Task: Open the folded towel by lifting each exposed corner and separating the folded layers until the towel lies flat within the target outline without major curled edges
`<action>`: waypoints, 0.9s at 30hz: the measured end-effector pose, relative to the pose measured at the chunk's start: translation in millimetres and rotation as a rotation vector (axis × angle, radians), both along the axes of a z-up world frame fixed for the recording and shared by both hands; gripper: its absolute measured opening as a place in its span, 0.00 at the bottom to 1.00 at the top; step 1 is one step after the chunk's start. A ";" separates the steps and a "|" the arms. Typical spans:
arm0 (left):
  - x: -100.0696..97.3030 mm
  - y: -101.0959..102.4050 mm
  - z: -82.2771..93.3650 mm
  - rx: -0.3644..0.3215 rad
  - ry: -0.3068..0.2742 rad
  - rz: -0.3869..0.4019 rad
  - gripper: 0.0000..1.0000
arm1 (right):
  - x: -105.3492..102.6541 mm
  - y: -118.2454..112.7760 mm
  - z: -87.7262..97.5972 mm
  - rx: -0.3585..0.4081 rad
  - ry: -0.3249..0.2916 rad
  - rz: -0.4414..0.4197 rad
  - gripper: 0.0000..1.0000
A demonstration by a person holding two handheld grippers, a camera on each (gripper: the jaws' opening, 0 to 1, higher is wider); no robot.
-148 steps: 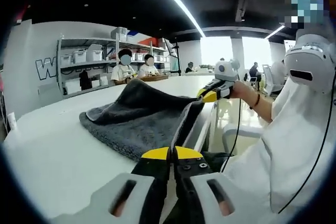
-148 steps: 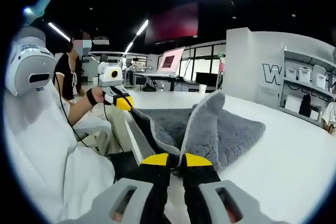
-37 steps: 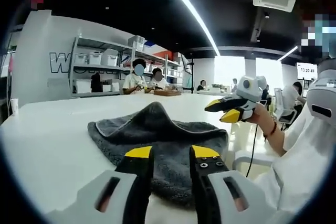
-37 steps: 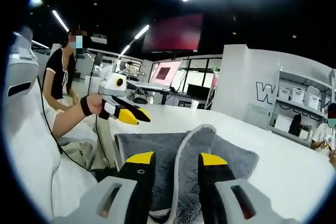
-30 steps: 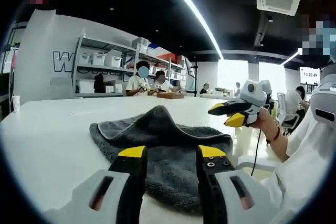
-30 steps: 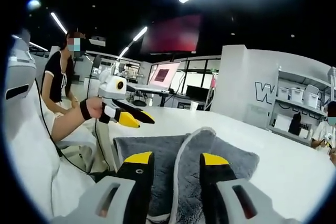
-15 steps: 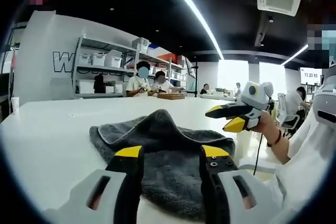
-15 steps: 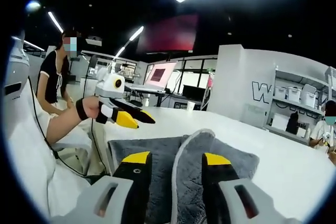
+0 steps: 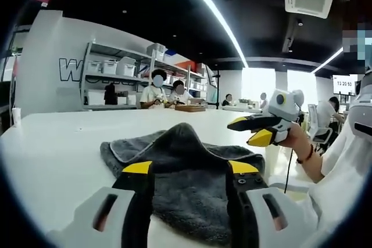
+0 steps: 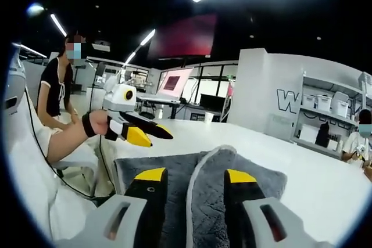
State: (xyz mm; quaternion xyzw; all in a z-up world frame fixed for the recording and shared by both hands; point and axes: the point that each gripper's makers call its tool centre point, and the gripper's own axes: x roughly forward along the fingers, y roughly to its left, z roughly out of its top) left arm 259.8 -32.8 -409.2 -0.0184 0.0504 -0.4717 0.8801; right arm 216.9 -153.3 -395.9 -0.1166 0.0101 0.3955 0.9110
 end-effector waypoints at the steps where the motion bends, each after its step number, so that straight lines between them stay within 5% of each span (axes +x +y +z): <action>1: 0.3 0.2 -0.1 0.002 -0.002 0.002 0.48 | 0.2 1.5 -0.2 -0.005 0.000 0.004 0.33; 21: 13.9 -3.7 6.3 -0.004 -0.002 -0.011 0.50 | 13.2 14.9 18.1 0.034 -0.030 -0.007 0.24; 27: 24.8 -1.3 2.0 0.018 0.003 -0.001 0.51 | 13.4 21.1 22.2 0.043 -0.024 0.007 0.28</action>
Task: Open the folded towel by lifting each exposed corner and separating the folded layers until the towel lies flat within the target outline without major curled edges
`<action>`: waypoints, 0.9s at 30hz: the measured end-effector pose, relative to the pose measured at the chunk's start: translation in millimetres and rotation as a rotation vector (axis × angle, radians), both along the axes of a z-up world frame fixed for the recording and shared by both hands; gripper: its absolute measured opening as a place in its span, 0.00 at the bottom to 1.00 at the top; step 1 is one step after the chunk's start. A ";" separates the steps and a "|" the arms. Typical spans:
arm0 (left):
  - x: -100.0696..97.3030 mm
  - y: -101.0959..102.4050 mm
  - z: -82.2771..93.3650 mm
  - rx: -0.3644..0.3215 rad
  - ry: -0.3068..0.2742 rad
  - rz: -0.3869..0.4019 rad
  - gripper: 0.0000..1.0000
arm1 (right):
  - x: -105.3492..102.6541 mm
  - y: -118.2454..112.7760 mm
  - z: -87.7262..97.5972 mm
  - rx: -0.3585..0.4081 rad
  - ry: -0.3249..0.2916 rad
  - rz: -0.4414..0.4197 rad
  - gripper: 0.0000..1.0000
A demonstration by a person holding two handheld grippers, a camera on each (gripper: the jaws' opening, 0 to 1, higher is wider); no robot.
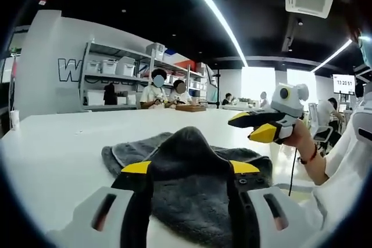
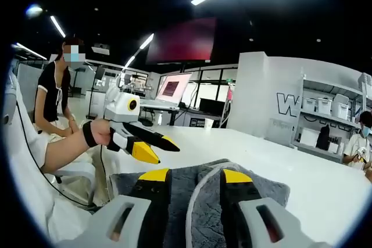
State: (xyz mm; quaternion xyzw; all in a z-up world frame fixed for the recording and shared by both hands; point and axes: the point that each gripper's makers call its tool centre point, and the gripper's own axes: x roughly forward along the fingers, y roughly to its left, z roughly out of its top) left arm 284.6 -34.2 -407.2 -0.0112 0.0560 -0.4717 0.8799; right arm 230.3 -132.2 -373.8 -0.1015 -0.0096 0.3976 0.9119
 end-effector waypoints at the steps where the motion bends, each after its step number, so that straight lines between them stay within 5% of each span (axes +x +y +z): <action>1: 0.3 0.0 0.3 -0.004 -0.001 -0.003 0.51 | -0.2 0.3 0.2 0.000 0.000 0.001 0.28; 27: 19.1 -2.6 -3.9 -0.013 0.041 0.007 0.51 | 8.0 8.7 -13.0 -0.040 0.028 -0.009 0.26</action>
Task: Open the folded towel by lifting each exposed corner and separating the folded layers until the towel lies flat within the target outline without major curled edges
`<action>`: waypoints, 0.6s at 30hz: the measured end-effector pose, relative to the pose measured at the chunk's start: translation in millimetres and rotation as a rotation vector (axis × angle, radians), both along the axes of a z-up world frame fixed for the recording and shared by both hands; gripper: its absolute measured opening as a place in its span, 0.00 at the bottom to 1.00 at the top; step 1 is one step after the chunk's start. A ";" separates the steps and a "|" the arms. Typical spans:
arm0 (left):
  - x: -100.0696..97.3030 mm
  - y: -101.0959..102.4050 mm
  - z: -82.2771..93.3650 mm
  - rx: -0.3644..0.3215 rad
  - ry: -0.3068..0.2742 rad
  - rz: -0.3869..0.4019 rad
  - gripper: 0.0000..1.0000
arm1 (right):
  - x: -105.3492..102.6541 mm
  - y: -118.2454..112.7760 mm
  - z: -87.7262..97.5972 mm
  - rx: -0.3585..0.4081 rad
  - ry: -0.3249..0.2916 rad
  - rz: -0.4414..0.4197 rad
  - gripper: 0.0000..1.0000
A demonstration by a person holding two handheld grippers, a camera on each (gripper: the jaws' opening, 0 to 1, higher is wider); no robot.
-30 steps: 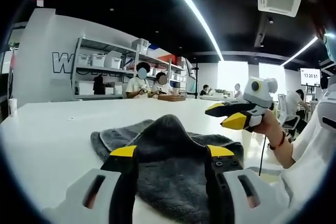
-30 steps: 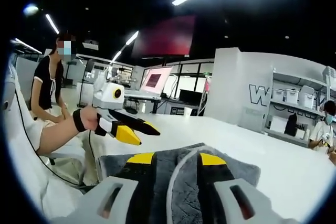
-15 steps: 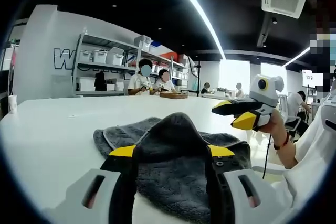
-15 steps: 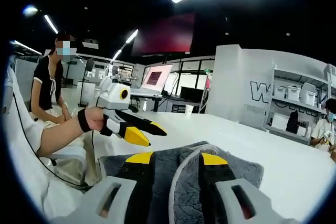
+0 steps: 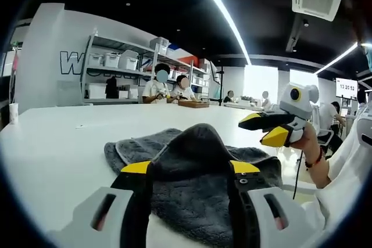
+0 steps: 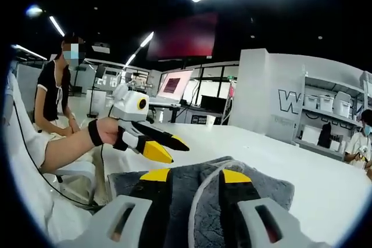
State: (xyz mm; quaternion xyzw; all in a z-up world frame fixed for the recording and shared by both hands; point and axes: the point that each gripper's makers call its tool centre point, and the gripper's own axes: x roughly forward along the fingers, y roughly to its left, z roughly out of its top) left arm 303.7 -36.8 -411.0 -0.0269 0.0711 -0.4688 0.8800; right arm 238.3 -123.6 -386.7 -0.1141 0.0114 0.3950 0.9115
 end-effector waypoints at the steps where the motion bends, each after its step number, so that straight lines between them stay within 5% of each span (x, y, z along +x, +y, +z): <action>1: -0.5 -1.0 -0.2 0.002 0.001 -0.002 0.51 | 1.3 -0.8 -0.3 0.002 0.001 -0.004 0.26; 18: 10.0 -7.5 6.6 0.024 -0.007 0.014 0.49 | 7.8 -0.3 4.7 0.020 0.014 -0.023 0.26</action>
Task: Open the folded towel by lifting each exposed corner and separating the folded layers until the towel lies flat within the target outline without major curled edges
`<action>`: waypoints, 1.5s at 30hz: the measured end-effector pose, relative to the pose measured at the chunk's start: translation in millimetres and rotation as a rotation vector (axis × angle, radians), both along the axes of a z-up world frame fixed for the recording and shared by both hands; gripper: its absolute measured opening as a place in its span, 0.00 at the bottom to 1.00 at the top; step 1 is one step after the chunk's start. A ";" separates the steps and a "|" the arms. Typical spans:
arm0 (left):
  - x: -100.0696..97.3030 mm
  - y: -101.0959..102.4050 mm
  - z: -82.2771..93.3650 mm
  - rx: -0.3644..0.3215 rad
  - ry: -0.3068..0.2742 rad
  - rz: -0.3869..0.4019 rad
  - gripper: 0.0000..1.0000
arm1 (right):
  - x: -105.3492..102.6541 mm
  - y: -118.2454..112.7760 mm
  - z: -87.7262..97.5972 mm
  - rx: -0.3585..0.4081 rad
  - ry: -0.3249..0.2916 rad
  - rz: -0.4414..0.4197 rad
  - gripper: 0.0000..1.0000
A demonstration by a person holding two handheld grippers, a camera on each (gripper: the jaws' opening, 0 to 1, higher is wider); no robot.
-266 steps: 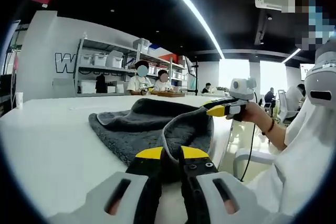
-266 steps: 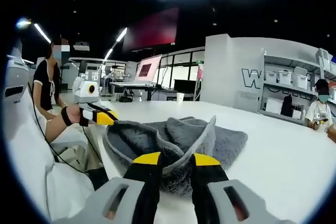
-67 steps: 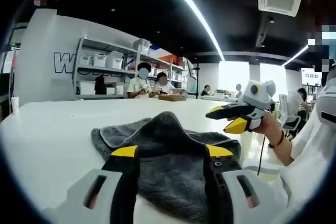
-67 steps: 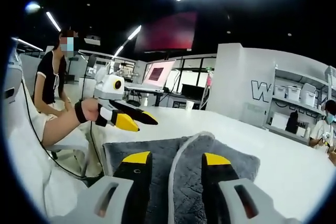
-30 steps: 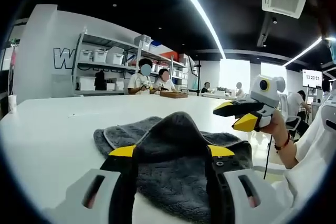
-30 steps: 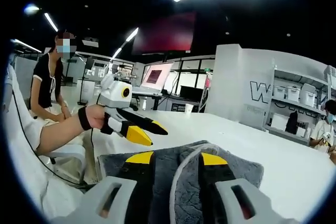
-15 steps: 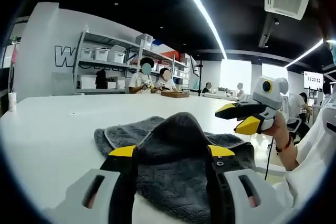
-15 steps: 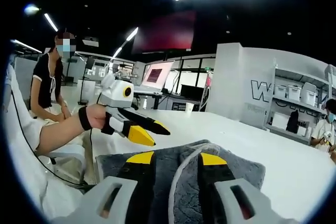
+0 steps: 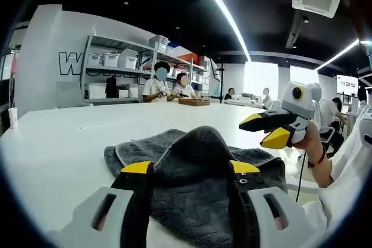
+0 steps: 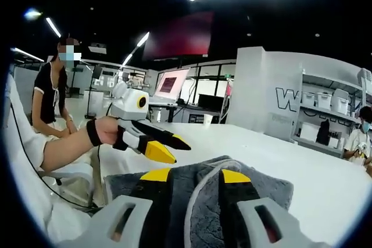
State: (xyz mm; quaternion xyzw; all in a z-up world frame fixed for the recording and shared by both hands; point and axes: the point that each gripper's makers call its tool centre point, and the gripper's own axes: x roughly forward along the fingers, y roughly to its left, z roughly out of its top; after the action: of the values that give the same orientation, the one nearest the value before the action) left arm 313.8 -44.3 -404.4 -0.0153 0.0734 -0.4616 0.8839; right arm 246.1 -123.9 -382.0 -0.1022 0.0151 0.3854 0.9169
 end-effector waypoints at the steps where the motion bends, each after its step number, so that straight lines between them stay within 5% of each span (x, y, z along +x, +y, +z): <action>1: 0.6 -0.2 0.3 0.002 -0.001 0.006 0.50 | 1.3 0.4 0.2 -0.002 0.002 -0.006 0.27; 45: 25.8 -5.5 3.5 -0.072 0.071 0.065 0.50 | 39.9 6.4 -15.9 -0.023 0.068 -0.073 0.33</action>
State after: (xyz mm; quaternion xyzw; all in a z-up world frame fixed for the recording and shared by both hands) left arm 339.5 -49.8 -400.9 -0.0659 0.0878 -0.4341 0.8941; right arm 286.0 -117.5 -397.9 -0.0991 0.0544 0.3549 0.9280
